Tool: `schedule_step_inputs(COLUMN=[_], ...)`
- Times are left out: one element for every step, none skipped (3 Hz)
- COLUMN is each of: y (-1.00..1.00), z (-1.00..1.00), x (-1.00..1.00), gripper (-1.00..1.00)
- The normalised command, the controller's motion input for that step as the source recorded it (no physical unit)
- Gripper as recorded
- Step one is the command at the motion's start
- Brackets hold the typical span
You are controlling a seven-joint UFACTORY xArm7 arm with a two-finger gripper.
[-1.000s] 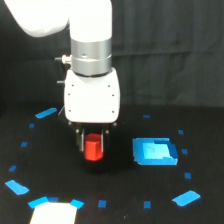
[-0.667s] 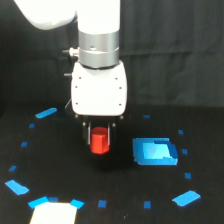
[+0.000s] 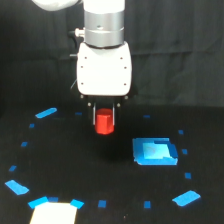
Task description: Pick up the red object from the table
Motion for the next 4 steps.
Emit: schedule_step_inputs(y=[0.32, 0.12, 0.13, 0.24], z=[0.66, 1.00, 0.73, 0.78], x=[-0.28, -0.19, 0.01, 0.06], gripper=[-1.00, -0.71, -1.00, -0.89])
